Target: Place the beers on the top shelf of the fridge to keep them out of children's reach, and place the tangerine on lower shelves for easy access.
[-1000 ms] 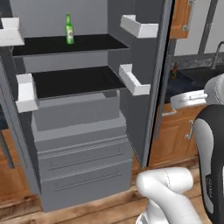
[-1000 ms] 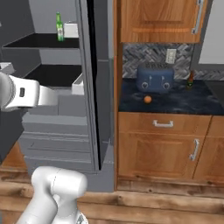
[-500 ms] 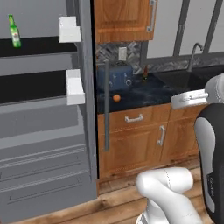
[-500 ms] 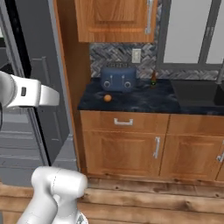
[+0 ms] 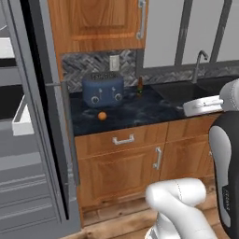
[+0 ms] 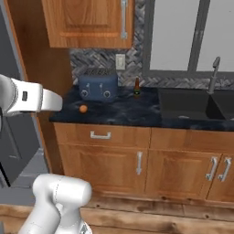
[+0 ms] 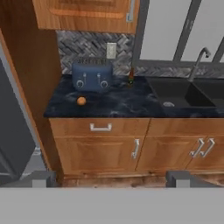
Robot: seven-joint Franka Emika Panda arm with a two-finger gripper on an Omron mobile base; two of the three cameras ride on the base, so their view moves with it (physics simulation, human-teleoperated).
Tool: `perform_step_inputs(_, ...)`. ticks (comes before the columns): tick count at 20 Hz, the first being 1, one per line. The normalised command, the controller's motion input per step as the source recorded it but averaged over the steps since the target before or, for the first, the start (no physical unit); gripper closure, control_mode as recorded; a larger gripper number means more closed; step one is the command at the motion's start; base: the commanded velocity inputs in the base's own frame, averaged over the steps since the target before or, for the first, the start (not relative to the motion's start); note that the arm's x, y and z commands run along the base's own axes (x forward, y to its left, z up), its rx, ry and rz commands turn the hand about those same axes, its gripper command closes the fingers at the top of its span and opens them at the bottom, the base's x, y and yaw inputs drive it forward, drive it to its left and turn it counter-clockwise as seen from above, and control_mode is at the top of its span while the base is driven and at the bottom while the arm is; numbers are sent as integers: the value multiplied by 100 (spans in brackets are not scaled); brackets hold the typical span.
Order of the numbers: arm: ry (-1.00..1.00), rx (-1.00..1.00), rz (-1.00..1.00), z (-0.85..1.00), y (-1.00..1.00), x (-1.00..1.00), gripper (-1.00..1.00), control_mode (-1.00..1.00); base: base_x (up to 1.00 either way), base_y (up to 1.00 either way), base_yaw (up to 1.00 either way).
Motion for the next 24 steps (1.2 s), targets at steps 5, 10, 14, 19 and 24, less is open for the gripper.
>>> perform_step_inputs(5,0,0,0,0,0,0,-100,100,68,-47,13)
perform_step_inputs(10,0,0,0,0,0,0,-100,100,70,-36,19)
perform_step_inputs(14,0,0,0,0,0,0,-100,100,69,-32,19)
perform_step_inputs(19,0,0,0,0,0,0,-100,100,62,-30,17)
perform_step_inputs(24,0,1,2,-9,-4,10,-100,-100,42,-19,12)
